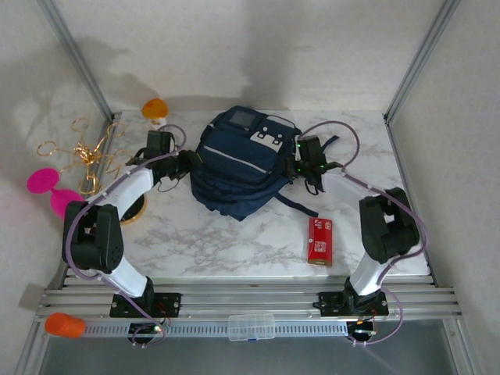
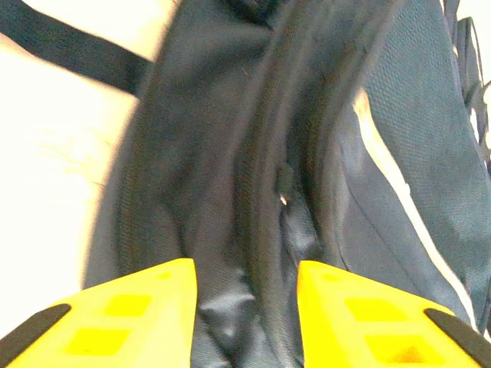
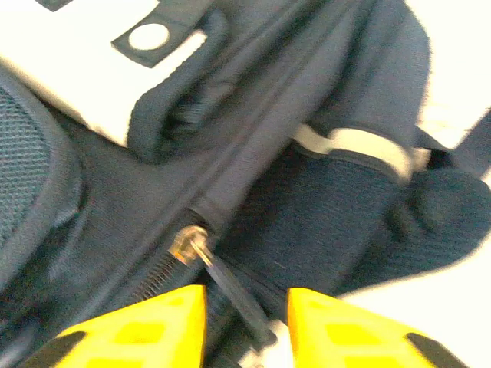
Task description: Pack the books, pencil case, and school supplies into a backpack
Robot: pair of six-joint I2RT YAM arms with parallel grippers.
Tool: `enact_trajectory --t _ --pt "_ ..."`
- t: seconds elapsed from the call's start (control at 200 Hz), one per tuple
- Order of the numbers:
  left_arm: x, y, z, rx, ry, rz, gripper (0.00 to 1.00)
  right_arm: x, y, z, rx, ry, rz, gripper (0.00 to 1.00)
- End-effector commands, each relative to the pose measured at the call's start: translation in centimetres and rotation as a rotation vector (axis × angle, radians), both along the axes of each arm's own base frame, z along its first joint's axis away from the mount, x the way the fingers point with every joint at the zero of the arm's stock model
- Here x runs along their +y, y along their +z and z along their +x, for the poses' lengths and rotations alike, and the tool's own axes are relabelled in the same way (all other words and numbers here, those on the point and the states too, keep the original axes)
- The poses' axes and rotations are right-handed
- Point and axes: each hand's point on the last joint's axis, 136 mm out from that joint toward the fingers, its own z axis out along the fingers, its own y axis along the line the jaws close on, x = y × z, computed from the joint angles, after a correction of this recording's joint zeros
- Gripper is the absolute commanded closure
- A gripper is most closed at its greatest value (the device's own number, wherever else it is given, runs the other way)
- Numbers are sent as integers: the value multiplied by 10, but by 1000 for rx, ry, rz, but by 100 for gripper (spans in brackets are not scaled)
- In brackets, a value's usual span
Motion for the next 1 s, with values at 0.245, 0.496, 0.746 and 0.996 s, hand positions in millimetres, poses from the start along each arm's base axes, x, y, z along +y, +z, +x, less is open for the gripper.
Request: enact_trajectory --t 0.245,0.496,0.746,0.996 --pt "-14 51 -33 -113 66 -102 53 33 38 -30 161 66 320 43" --pt "-58 45 -51 -143 75 -211 52 55 32 4 243 57 374 38" --pt "-95 39 -63 -152 75 -245 52 71 17 30 283 74 383 47" --pt "-116 13 -65 -138 81 -213 53 90 6 33 333 137 425 57"
